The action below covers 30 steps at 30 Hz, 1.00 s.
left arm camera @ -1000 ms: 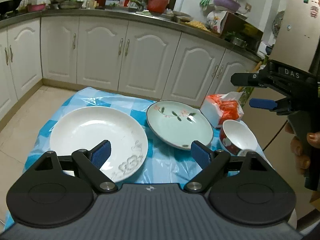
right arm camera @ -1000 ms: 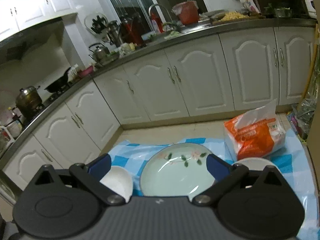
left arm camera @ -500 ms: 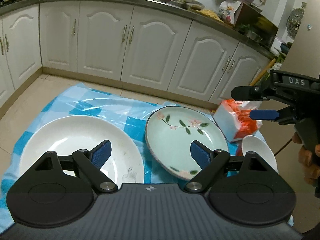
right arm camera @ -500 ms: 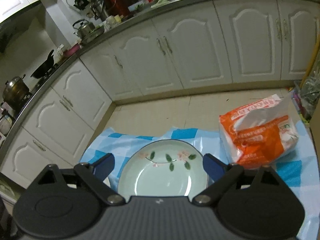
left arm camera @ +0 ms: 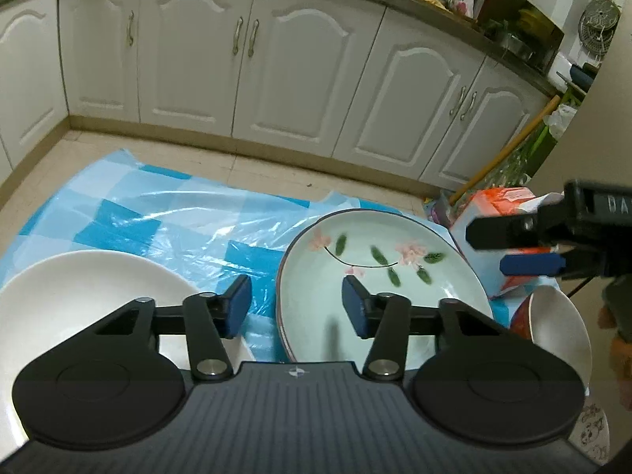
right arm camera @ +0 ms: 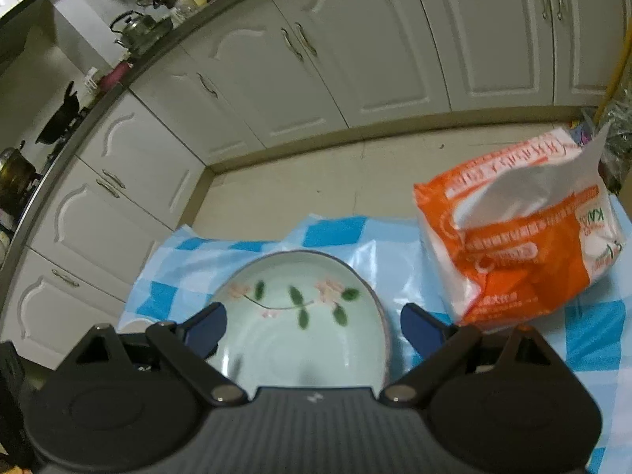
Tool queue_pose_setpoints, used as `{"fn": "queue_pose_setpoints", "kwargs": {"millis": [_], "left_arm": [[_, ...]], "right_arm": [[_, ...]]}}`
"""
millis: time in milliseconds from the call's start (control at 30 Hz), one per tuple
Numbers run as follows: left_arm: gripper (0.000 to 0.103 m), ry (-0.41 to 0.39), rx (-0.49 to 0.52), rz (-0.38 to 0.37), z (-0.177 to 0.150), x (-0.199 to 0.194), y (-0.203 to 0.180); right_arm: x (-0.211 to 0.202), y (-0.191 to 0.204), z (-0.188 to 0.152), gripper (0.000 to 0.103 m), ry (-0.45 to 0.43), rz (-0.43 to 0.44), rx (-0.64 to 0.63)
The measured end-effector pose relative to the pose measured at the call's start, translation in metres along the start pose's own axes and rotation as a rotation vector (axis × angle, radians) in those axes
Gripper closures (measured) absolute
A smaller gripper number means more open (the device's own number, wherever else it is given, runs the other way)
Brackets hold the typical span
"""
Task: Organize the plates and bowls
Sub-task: 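Grasp the pale green floral plate rim with both grippers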
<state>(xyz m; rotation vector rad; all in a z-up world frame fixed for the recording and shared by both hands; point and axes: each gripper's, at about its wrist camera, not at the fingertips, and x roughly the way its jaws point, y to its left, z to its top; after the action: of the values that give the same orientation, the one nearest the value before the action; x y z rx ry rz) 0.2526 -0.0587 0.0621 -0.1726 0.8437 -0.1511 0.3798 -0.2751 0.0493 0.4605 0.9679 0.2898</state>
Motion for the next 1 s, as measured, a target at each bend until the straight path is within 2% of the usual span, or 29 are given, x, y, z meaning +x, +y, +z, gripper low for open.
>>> {"fn": "queue_pose_setpoints", "kwargs": {"millis": [233,300,333,600,733,1000], "left_arm": [[0.048,0.047,0.041,-0.010,0.005,0.017,-0.001],[0.059,0.061,0.042,-0.009,0.005,0.021,-0.002],[0.061,0.067,0.045,-0.013,0.005,0.022,-0.002],[0.060,0.054,0.066,-0.002,0.004,0.028,-0.005],[0.060,0.039,0.073,0.000,0.002,0.024,-0.005],[0.060,0.033,-0.004,-0.001,0.001,0.025,-0.004]], "right_arm": [[0.008,-0.007,-0.001,0.013,0.049,0.011,-0.005],[0.009,-0.006,-0.001,0.013,0.057,0.012,-0.025],[0.009,-0.005,-0.001,0.013,0.061,0.013,-0.033],[0.022,0.002,0.000,0.014,0.113,0.030,-0.097],[0.027,0.008,-0.002,0.014,0.127,0.007,-0.136],[0.018,0.005,-0.002,0.014,0.090,0.023,-0.055]]}}
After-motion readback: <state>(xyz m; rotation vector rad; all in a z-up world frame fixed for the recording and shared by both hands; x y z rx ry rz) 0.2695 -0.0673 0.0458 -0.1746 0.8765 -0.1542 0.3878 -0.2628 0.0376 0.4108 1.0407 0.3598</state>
